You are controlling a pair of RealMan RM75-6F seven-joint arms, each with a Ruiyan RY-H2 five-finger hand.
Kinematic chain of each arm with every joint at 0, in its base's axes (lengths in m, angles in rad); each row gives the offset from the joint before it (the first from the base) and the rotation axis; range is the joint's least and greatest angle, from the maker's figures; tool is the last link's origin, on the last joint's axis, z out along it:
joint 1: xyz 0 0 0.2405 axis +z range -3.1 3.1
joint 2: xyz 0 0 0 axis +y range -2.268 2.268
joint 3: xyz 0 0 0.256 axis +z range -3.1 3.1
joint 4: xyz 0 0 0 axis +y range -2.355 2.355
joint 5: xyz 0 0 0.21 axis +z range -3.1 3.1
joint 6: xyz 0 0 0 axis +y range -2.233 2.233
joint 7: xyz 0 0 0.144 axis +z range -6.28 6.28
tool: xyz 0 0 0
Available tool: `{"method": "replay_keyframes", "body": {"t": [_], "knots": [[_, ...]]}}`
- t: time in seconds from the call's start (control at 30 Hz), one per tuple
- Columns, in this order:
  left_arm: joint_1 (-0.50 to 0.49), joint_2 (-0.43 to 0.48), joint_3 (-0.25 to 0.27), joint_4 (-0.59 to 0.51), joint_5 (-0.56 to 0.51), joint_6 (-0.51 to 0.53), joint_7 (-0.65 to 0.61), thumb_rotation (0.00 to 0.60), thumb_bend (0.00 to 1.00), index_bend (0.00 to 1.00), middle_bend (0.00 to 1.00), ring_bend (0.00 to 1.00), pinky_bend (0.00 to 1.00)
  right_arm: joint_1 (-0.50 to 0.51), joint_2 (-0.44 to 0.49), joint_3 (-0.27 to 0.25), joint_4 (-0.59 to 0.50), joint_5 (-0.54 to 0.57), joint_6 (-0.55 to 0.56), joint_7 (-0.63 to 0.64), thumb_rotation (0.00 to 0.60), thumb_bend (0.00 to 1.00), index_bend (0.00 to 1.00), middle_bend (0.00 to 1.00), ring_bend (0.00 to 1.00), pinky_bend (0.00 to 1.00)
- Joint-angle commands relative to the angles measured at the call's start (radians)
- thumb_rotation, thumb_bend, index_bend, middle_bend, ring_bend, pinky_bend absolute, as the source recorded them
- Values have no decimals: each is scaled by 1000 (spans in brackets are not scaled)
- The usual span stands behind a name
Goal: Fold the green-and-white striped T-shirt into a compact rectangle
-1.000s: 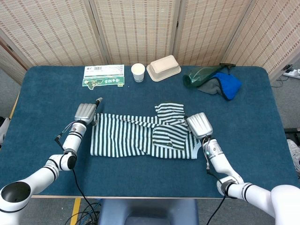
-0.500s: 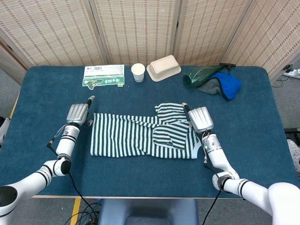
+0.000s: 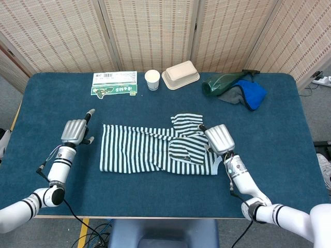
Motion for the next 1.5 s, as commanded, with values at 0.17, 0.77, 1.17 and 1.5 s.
{"method": "replay_keyframes", "body": {"t": [0.17, 0.77, 1.17, 1.5], "knots": [[64, 82, 33, -139, 68, 81, -20, 600, 294, 0, 946, 861, 911, -29, 43, -92, -73, -62, -37, 31, 600, 238, 423, 891, 1000, 1000], [111, 129, 68, -241, 112, 113, -35, 600, 294, 0, 946, 860, 888, -23, -32, -115, 2, -61, -80, -9, 600, 247, 459, 891, 1000, 1000], [130, 133, 77, -239, 128, 119, -61, 600, 294, 0, 946, 860, 888, -22, -54, -109, 20, -59, -78, -29, 600, 436, 572, 898, 1000, 1000], [148, 146, 78, -241, 141, 129, -89, 600, 294, 0, 946, 860, 888, -17, -43, -76, 3, -53, -59, -17, 600, 531, 622, 908, 1000, 1000]]}}
